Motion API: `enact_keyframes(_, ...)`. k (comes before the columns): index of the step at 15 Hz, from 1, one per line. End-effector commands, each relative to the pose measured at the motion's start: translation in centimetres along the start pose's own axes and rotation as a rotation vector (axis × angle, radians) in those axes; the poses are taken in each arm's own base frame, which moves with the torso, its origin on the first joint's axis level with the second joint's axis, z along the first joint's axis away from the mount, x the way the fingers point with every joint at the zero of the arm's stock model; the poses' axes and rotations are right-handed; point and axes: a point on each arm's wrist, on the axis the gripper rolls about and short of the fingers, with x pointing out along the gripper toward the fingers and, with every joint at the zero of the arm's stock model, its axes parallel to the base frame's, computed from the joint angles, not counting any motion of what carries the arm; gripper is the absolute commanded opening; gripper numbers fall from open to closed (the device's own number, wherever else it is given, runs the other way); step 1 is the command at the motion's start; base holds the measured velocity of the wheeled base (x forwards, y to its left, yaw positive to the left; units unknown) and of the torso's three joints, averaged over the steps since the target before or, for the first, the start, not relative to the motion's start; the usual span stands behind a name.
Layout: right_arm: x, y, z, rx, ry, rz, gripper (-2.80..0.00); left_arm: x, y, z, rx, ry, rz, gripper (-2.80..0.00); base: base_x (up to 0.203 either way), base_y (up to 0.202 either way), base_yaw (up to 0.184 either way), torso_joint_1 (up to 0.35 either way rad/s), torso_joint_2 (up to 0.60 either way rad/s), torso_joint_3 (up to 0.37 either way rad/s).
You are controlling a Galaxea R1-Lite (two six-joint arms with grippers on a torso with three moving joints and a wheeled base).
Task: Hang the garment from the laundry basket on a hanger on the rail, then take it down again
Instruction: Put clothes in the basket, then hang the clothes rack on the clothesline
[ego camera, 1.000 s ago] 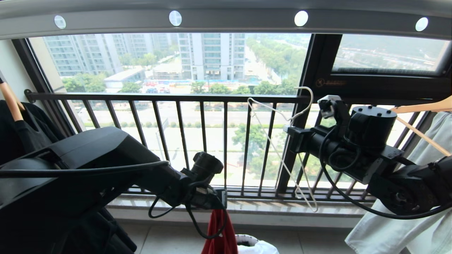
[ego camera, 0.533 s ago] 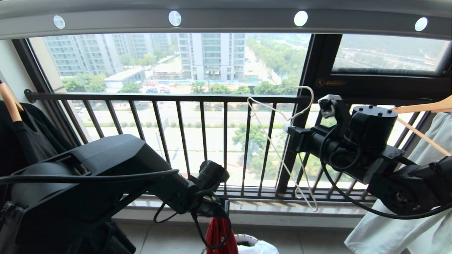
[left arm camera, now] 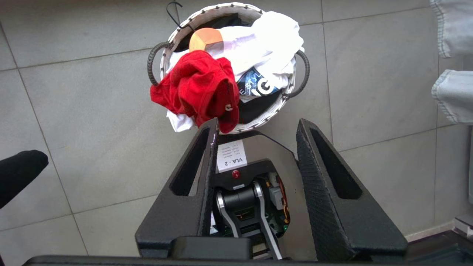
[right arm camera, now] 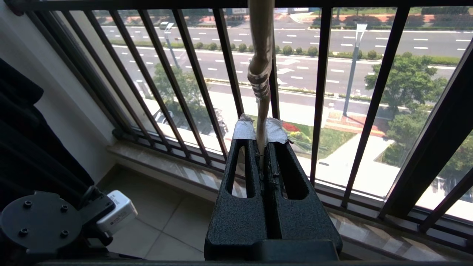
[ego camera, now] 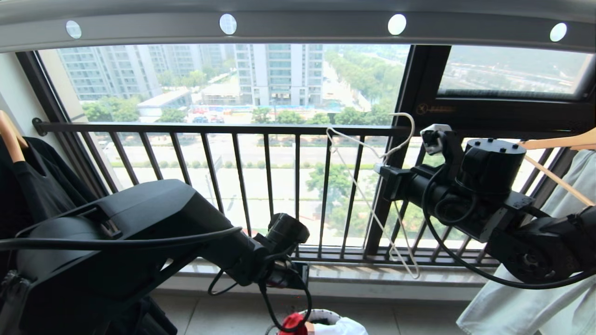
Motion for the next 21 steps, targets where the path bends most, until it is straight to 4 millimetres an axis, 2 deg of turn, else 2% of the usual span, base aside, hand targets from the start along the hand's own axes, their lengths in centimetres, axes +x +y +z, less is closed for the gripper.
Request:
enact_keyframes(1,-0.1,0.0,0.2,0.000,-0.009,0.002,-2.80,-0.1,-0.1,0.1,-0.004,-0.006,-0.002,0.00,0.000,0.000,0.000,0.000,0.00,0.000)
enact_keyframes(7,0.0,0.0,0.0,0.001,-0.005,0.000,-2.80,-1.3,0.0,0.2,-0.004,-0.011,-0.006,0.00,0.000,0.000,0.000,0.000,0.00,0.000)
enact_keyframes(8,0.0,0.0,0.0,0.001,-0.003,0.000,-2.80,-1.6,-0.1,0.2,-0.004,-0.014,-0.009,-2.80,0.000,0.000,0.000,0.000,0.00,0.000)
enact_keyframes(21,0.2,-0.1,-0.4,0.001,0.009,-0.002,-2.80,-3.0,-0.3,0.7,-0.006,-0.037,-0.022,-2.80,0.000,0.000,0.000,0.000,0.00,0.000)
